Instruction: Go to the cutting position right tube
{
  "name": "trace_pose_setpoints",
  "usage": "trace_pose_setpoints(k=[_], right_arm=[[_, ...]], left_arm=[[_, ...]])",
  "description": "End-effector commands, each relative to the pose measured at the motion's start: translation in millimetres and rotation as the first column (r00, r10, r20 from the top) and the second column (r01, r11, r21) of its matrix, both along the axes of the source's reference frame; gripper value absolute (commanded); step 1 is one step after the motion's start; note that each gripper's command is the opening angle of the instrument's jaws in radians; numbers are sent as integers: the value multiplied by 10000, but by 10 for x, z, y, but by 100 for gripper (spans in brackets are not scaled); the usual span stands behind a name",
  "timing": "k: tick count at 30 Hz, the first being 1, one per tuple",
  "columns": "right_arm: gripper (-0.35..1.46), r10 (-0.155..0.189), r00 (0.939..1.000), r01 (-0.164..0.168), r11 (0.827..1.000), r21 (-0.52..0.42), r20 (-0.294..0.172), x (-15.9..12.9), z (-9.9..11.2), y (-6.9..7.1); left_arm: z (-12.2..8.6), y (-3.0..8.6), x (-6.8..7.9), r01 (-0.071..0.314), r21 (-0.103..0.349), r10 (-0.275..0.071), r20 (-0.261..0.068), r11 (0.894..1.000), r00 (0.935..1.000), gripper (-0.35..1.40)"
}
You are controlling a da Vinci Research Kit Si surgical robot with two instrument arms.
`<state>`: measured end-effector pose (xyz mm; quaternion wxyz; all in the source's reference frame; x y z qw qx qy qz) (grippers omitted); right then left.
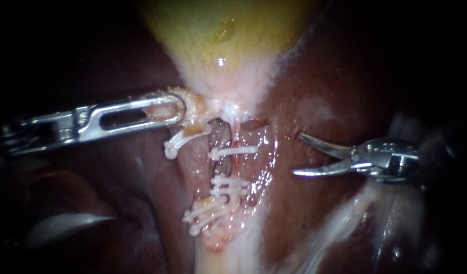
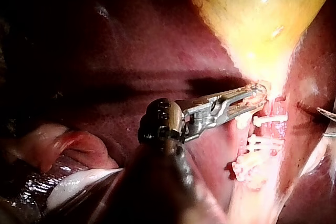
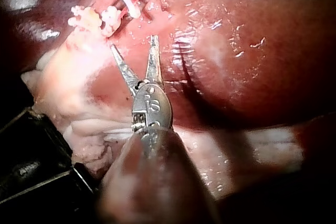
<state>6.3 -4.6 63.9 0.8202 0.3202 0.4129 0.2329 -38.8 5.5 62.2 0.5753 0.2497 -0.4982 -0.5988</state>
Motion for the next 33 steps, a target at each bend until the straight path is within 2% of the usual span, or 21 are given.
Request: trace_pose_setpoints(k=[1, 5, 8, 13, 18, 25, 29, 33], right_arm=[[141, -93, 9999, 91, 9996, 285, 75, 2, -1, 0], [140, -248, 9994, 218, 9924, 1212, 227, 11, -1, 1], [138, -241, 9994, 193, 9817, 1897, 230, 20, 0, 4], [136, -376, 9988, 275, 9596, 2799, 306, 34, 2, 5], [135, -367, 9983, 178, 9340, 3568, 462, 42, 7, 6], [135, -427, 9974, 149, 9109, 4123, 583, 54, 21, 3], [135, -528, 9968, 234, 9103, 4132, 600, 62, 31, 0], [135, -486, 9968, 181, 9111, 4118, 638, 70, 40, 0]], left_arm=[[0, 0, 0, 26, -3, -26, -29, 10000, 10000, -35], [1, -1, -1, 33, -8, -33, -35, 10000, 10000, -35], [1, -1, -2, 34, -8, -34, -35, 10000, 10000, -35], [1, -1, -2, 33, -9, -33, -34, 10000, 10000, -35], [1, -1, -2, 32, -9, -32, -34, 10000, 10000, -35], [1, -1, -2, 35, -9, -35, -35, 10000, 10000, -35], [1, -1, -2, 36, -9, -36, -36, 10000, 10000, -35], [1, -1, -3, 41, -10, -41, -40, 10000, 10000, -35]])
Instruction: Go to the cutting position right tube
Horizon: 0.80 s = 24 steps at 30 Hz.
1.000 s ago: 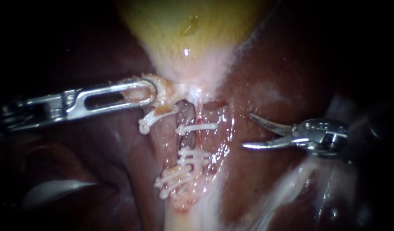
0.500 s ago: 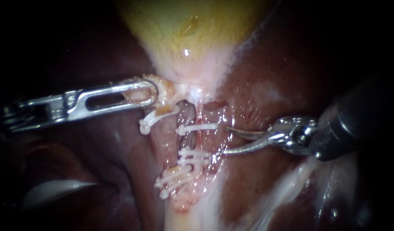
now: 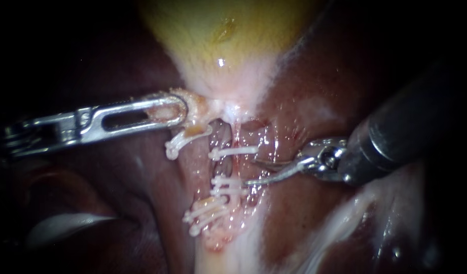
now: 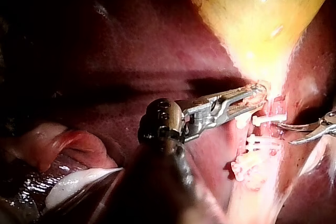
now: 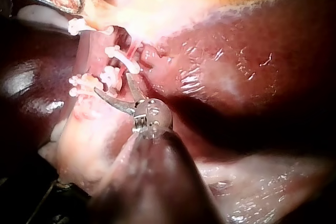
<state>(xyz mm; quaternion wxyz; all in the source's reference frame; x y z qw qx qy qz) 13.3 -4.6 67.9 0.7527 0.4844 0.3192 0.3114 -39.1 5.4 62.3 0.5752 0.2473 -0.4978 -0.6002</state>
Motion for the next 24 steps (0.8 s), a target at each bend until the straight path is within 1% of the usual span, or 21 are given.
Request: trace_pose_setpoints(k=[1, 6, 13, 16, 19, 24], right_arm=[[135, 20, 10000, -20, 10000, -22, 19, 2, 3, 0], [135, 41, 10000, -40, 10000, -68, 68, 10, 12, 0], [135, 167, 9999, -168, 9998, -93, -22, 18, 22, 0], [135, 307, 9994, -309, 9995, -64, -178, 23, 25, 2], [136, 301, 9993, -303, 9995, -65, -228, 29, 27, 4], [136, 340, 9977, -343, 9994, -35, -583, 38, 31, 3]], left_arm=[[0, 0, 0, 3, -2, -3, -1, 10000, 10000, -35], [0, 0, 0, 4, -3, -4, -2, 10000, 10000, -35], [0, -1, -1, 7, -5, -7, -4, 10000, 10000, -35], [1, -1, -1, 8, -6, -8, -5, 10000, 10000, -35], [1, -1, -1, 9, -7, -9, -6, 10000, 10000, -35], [1, -1, -1, 10, -10, -10, -7, 10000, 10000, -35]])
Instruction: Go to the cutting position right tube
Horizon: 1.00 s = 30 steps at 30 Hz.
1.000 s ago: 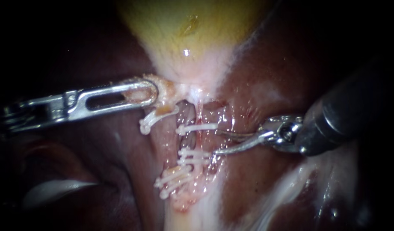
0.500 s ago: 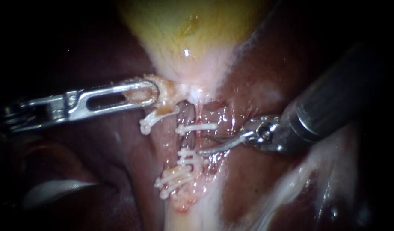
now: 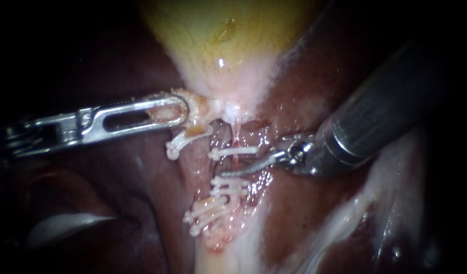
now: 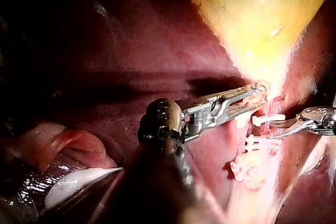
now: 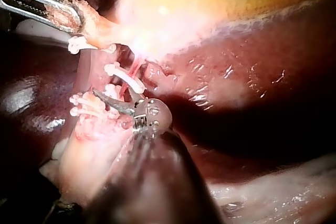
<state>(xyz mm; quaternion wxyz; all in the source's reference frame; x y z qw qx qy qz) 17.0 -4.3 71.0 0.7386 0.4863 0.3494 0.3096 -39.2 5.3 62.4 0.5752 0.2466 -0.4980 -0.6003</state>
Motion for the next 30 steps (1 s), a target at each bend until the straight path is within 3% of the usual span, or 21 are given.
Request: trace_pose_setpoints(k=[1, 13, 17, 23, 27, 30], right_arm=[[136, -7, 10000, 7, 10000, -9, -54, 2, 1, 0], [138, 210, 9968, -201, 9997, 129, -772, 12, 7, -1], [140, 177, 9903, -175, 9998, 31, -1375, 9, 7, -2], [136, -127, 9646, 69, 9997, -230, -2633, 3, 0, -7], [116, -801, 9364, 416, 9921, -1187, -3416, 3, -3, -11], [114, -1056, 9225, 364, 9814, -1887, -3713, 4, -4, -12]], left_arm=[[0, 0, 0, 1, -1, -1, 0, 10000, 10000, -35], [2, 0, 0, -1, -10, 1, 0, 10000, 10000, -35], [2, 0, 0, -3, -10, 3, 1, 10000, 10000, -35], [5, 1, 2, -19, -10, 19, 12, 10000, 10000, -35], [7, 2, 4, -29, -11, 29, 18, 10000, 10000, -35], [8, 2, 3, -21, -16, 21, 12, 10000, 10000, -35]])
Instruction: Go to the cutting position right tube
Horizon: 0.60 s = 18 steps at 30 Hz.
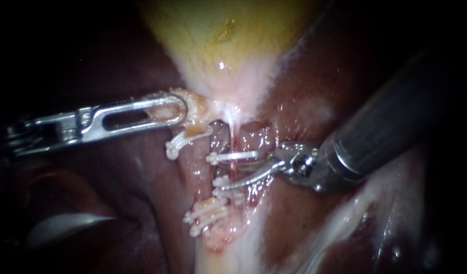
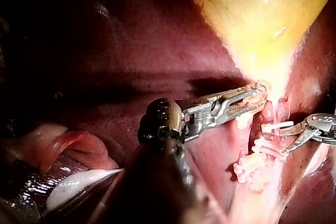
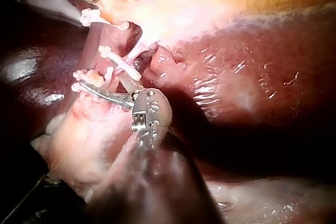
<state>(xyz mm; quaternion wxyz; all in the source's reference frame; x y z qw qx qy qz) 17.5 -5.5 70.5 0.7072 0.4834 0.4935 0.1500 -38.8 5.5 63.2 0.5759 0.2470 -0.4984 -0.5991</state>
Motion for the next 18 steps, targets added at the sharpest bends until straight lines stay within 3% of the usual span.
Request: trace_pose_setpoints(k=[1, 7, 12, 18], right_arm=[[114, 7, 9999, -10, 9997, -240, -113, 1, 0, 0], [114, -43, 9982, -26, 9936, -1133, -597, 12, 5, -3], [123, 20, 9982, -99, 9913, -1309, -602, 27, 13, -9], [128, 757, 9928, -869, 9886, -1227, -930, 42, 16, -2]], left_arm=[[0, -1, -1, 6, -3, -6, 1, 10000, 10000, -35], [0, -1, -1, 8, -5, -8, -1, 10000, 10000, -35], [0, -1, -1, 8, -5, -8, -1, 10000, 10000, -35], [0, -1, -2, 10, -4, -10, -2, 10000, 10000, -35]])
